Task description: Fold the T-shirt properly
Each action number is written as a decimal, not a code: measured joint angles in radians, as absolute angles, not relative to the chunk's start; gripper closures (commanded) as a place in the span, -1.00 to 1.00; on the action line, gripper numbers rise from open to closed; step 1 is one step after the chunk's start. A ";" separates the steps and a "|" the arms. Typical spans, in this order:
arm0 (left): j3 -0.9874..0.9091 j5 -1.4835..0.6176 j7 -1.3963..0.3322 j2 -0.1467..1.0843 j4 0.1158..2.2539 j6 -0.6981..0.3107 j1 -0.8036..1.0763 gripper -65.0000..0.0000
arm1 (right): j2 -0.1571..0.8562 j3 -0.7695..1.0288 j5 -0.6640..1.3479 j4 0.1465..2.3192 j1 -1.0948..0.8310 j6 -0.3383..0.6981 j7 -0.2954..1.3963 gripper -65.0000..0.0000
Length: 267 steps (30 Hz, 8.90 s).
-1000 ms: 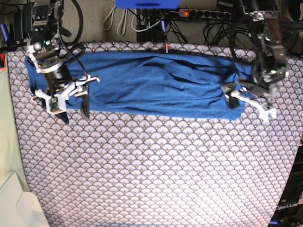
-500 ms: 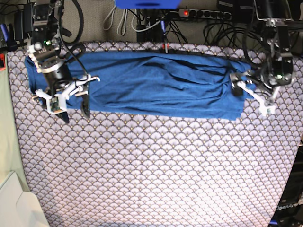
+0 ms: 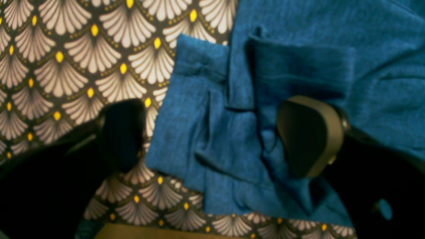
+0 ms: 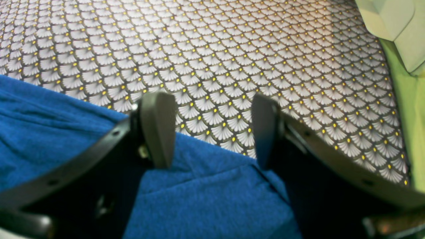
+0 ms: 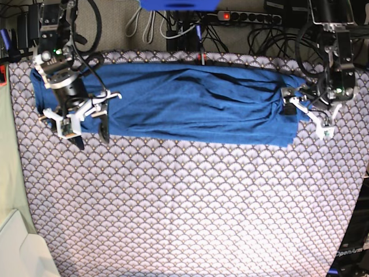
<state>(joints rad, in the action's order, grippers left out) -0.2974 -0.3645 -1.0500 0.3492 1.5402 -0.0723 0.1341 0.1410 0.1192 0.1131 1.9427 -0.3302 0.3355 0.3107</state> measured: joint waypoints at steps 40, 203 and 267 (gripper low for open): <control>-0.221 -0.334 -0.909 0.313 1.425 -0.183 0.076 -1.00 | 0.142 0.119 0.113 1.943 -0.330 0.336 0.310 -0.14; 0.690 0.430 -1.082 -0.128 1.578 0.027 0.036 0.99 | 0.146 0.220 0.113 1.946 -0.286 0.336 0.307 -0.13; 0.502 0.406 -1.156 -0.077 1.780 0.021 0.134 -1.00 | 0.143 0.213 0.113 1.945 -0.283 0.336 0.309 -0.13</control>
